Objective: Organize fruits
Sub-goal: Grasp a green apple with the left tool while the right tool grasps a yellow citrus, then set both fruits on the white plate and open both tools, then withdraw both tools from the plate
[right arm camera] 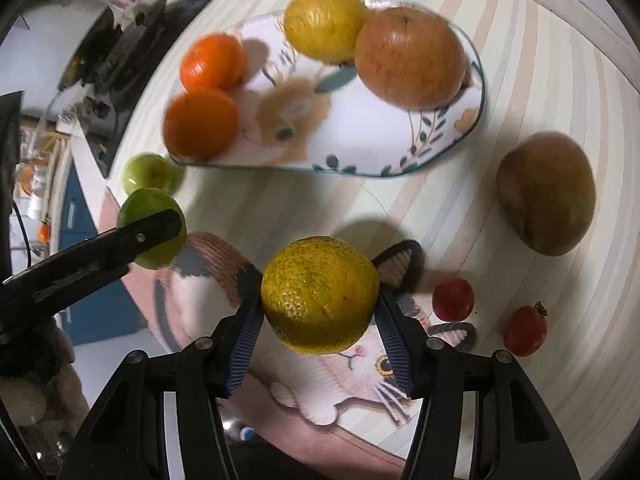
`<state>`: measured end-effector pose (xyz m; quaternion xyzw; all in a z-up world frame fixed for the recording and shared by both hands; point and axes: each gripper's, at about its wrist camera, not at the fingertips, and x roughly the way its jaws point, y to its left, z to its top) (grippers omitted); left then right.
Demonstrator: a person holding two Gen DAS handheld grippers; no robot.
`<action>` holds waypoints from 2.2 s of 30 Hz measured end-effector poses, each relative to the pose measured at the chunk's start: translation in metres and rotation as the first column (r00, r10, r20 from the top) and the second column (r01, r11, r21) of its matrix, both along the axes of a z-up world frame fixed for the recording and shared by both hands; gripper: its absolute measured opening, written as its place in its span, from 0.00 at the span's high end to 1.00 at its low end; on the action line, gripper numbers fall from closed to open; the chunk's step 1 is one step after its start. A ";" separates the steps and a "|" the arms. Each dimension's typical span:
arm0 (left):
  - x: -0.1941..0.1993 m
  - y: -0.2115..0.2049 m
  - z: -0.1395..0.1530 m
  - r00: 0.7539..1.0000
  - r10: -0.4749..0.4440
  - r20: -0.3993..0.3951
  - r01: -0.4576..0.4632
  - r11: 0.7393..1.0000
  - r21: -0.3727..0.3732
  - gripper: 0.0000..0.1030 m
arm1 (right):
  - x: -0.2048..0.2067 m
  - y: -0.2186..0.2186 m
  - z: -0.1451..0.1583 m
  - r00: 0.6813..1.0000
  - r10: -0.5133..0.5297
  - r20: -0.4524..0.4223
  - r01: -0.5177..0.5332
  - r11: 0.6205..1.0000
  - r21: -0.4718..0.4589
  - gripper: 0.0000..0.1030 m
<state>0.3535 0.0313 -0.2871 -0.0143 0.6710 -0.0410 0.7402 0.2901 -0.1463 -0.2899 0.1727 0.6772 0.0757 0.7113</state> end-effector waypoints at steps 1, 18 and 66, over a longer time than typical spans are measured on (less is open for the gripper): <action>0.002 -0.003 0.012 1.000 -0.009 0.019 0.009 1.000 -0.015 0.45 | 0.002 -0.002 0.006 1.000 -0.009 0.013 0.009 1.000 0.011 0.42; 0.168 -0.083 0.030 0.967 -0.247 -0.062 0.250 0.968 0.036 0.45 | 0.099 -0.009 0.000 0.992 -0.128 0.010 0.127 0.991 0.051 0.42; 0.036 -0.005 0.088 0.987 -0.048 0.156 0.034 0.995 0.095 0.17 | 0.031 -0.046 0.088 0.993 -0.013 0.117 0.037 0.978 -0.204 0.09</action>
